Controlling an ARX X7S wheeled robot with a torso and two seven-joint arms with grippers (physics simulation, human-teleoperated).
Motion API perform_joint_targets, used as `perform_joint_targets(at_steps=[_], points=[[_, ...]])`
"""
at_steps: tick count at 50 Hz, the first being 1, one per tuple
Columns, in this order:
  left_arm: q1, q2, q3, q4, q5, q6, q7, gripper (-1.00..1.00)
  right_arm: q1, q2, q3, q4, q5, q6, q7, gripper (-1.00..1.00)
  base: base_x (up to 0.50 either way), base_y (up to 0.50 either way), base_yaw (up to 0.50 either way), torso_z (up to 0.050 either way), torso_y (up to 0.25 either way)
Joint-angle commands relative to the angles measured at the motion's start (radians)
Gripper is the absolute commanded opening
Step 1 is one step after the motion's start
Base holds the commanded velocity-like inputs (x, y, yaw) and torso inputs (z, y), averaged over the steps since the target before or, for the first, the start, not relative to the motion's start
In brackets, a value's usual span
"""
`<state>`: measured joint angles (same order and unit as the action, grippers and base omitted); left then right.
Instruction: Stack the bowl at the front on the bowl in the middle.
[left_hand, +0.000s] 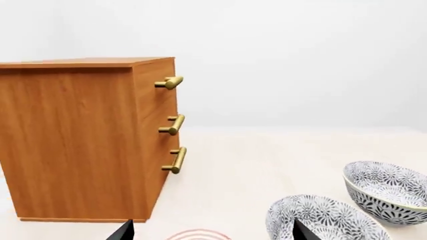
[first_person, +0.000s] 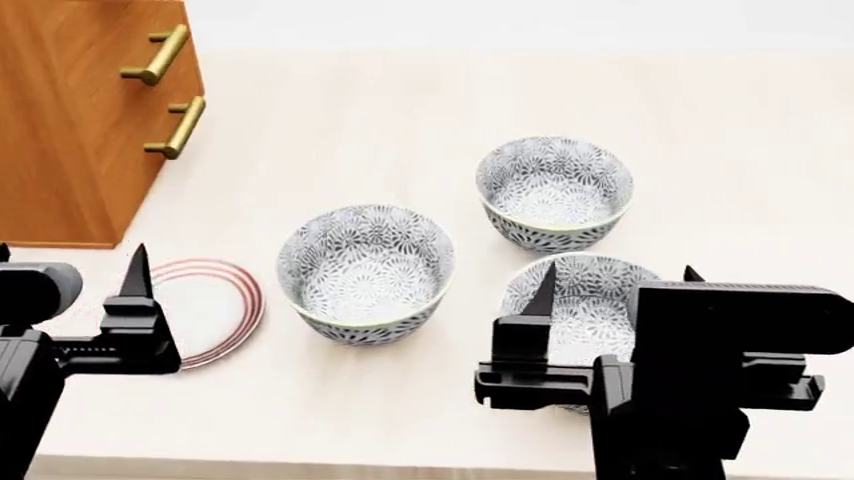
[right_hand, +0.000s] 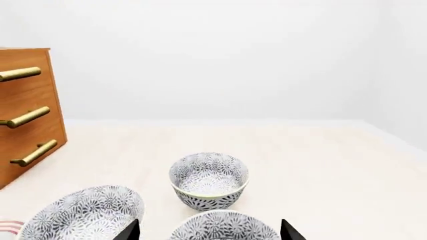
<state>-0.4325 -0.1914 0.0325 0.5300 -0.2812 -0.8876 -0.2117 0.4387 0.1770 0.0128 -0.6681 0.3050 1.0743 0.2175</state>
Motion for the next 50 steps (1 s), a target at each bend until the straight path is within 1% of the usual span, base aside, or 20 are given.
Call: perform_joint_targets(at_steps=[1, 5, 11, 14, 16, 17, 28, 50], points=[[-0.002, -0.009, 0.014, -0.002, 0.013, 0.020, -0.013, 1.00, 0.009, 0.015, -0.028, 0.004, -0.005, 0.004, 0.013, 1.00, 0.00, 0.50, 0.00, 0.000, 0.000], [-0.003, -0.011, 0.015, -0.005, 0.011, 0.022, -0.013, 1.00, 0.008, 0.016, -0.041, 0.026, -0.008, -0.010, 0.011, 1.00, 0.00, 0.41, 0.00, 0.000, 0.000], [-0.003, -0.011, 0.018, -0.015, 0.011, 0.033, -0.016, 1.00, 0.013, 0.019, -0.061, 0.048, -0.019, -0.005, 0.025, 1.00, 0.00, 0.00, 0.00, 0.000, 0.000], [0.000, -0.012, 0.018, -0.021, 0.011, 0.041, -0.016, 1.00, 0.001, 0.029, -0.079, 0.044, -0.030, -0.028, 0.027, 1.00, 0.00, 0.00, 0.00, 0.000, 0.000], [0.003, -0.012, 0.019, -0.023, 0.011, 0.047, -0.016, 1.00, 0.008, 0.024, -0.061, 0.045, 0.009, 0.000, -0.004, 1.00, 0.00, 0.00, 0.00, 0.000, 0.000], [0.006, -0.013, 0.020, -0.021, 0.011, 0.048, -0.017, 1.00, -0.002, 0.030, -0.065, 0.039, 0.014, -0.018, -0.018, 1.00, 0.25, 0.00, 0.00, 0.000, 0.000], [0.010, -0.019, 0.027, -0.028, 0.010, 0.060, -0.019, 1.00, -0.003, 0.038, -0.094, 0.040, 0.001, -0.029, -0.003, 1.00, 0.50, -0.01, 0.00, 0.000, 0.000], [0.005, -0.026, 0.035, -0.029, 0.001, 0.067, -0.028, 1.00, 0.007, 0.051, -0.108, 0.038, 0.005, -0.023, 0.008, 1.00, 0.50, 0.00, 0.00, 0.000, 0.001]])
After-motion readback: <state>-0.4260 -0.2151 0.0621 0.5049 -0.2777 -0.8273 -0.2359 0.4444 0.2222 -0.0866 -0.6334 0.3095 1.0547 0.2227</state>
